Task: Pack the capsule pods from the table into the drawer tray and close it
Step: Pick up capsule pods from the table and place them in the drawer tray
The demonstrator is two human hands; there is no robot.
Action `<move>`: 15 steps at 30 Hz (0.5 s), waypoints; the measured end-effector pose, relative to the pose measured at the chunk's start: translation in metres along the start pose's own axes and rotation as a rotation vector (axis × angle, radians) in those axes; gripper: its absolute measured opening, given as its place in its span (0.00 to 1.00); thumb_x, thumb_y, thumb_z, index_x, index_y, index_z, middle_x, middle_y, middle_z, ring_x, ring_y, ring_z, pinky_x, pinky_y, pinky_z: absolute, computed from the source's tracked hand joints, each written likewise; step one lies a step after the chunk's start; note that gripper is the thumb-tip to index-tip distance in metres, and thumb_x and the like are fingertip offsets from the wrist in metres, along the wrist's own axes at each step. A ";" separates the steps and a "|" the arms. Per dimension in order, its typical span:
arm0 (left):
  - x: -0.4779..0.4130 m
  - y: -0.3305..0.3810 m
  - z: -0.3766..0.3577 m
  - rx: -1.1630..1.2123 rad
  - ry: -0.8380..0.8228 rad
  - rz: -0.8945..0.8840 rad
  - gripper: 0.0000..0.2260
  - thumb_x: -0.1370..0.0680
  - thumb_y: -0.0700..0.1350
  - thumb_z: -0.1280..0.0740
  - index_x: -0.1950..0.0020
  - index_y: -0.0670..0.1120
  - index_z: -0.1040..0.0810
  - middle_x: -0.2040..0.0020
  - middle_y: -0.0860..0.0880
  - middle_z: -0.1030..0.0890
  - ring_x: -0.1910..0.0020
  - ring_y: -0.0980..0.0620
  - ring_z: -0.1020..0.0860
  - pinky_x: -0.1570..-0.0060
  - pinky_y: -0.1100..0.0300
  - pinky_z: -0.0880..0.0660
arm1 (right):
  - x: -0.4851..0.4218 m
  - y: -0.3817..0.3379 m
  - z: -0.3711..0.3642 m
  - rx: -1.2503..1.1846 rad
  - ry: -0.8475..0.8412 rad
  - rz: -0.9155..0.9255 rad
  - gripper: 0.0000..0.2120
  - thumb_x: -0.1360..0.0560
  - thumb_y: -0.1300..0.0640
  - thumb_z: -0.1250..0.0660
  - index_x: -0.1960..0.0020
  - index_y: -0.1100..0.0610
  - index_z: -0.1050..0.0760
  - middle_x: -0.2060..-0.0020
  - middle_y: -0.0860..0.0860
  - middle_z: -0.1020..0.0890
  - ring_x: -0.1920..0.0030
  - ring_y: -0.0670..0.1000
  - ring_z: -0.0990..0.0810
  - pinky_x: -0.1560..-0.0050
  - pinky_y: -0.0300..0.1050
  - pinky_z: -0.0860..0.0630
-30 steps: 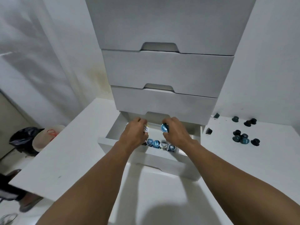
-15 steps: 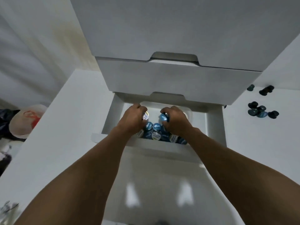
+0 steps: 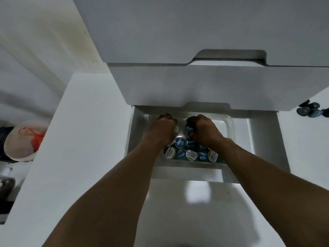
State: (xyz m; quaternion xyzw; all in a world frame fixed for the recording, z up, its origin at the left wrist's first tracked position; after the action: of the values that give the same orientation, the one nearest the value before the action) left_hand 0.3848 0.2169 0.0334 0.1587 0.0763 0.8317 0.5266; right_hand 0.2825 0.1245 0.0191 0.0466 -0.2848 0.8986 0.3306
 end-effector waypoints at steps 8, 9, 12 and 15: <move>-0.006 -0.001 -0.008 -0.166 -0.008 -0.003 0.15 0.25 0.47 0.33 0.39 0.46 0.23 0.42 0.44 0.23 0.41 0.43 0.28 0.43 0.51 0.30 | -0.008 0.007 -0.013 -0.002 -0.030 0.029 0.25 0.29 0.58 0.30 0.32 0.57 0.29 0.42 0.58 0.25 0.40 0.59 0.26 0.41 0.44 0.30; -0.006 -0.001 -0.009 -0.169 -0.011 0.001 0.15 0.24 0.47 0.33 0.39 0.46 0.23 0.42 0.44 0.23 0.41 0.44 0.28 0.42 0.51 0.30 | -0.008 0.008 -0.014 -0.012 -0.031 0.024 0.25 0.29 0.58 0.31 0.32 0.57 0.29 0.41 0.58 0.25 0.40 0.59 0.26 0.41 0.44 0.30; -0.008 -0.003 -0.010 -0.169 -0.015 0.008 0.15 0.24 0.47 0.33 0.38 0.46 0.24 0.41 0.43 0.23 0.41 0.44 0.28 0.41 0.51 0.31 | -0.007 0.008 -0.013 -0.025 -0.030 0.020 0.25 0.27 0.57 0.32 0.31 0.58 0.30 0.40 0.58 0.25 0.39 0.58 0.27 0.40 0.44 0.31; -0.009 -0.005 -0.011 -0.156 -0.030 0.015 0.17 0.25 0.48 0.32 0.37 0.46 0.25 0.40 0.43 0.24 0.40 0.44 0.28 0.40 0.51 0.31 | -0.006 0.008 -0.012 -0.041 -0.032 0.024 0.24 0.25 0.57 0.34 0.31 0.58 0.31 0.38 0.59 0.26 0.38 0.58 0.27 0.38 0.43 0.31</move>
State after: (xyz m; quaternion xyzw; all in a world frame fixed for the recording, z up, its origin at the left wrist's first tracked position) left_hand 0.3884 0.2114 0.0202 0.1301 0.0020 0.8367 0.5320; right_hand 0.2838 0.1226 0.0034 0.0506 -0.3088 0.8956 0.3162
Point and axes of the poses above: each hand's wrist, its own x-axis away from the middle knuckle, its own z-axis out of the back of the hand, y = z × x, the point moved 6 cm from there along -x, towards the middle knuckle
